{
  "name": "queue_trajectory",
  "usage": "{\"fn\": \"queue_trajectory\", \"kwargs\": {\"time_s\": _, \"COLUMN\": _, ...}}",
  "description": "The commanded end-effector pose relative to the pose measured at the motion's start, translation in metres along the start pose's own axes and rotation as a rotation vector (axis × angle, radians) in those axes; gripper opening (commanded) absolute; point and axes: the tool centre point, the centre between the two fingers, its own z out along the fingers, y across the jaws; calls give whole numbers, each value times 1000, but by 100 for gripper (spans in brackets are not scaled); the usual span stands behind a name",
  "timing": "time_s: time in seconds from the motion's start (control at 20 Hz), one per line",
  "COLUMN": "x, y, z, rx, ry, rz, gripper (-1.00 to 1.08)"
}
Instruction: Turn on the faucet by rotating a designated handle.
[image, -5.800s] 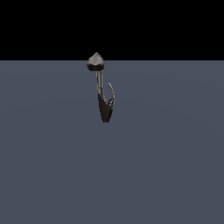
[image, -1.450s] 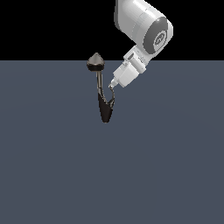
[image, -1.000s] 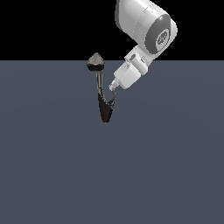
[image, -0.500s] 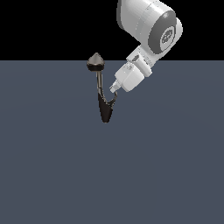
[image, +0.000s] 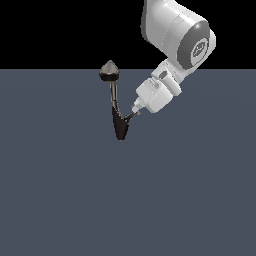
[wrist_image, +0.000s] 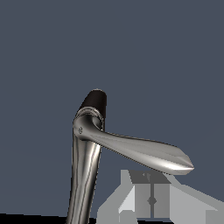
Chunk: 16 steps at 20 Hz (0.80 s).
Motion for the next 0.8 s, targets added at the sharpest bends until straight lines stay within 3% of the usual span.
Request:
{"fn": "queue_trajectory", "kwargs": {"time_s": 0.0, "x": 9, "y": -1, "z": 0, "rx": -1, "ry": 2, "rz": 6, "gripper": -100}}
{"fn": "queue_trajectory", "kwargs": {"time_s": 0.75, "x": 77, "y": -6, "z": 2, "rx": -6, "ry": 5, "rz": 42, "gripper": -100}}
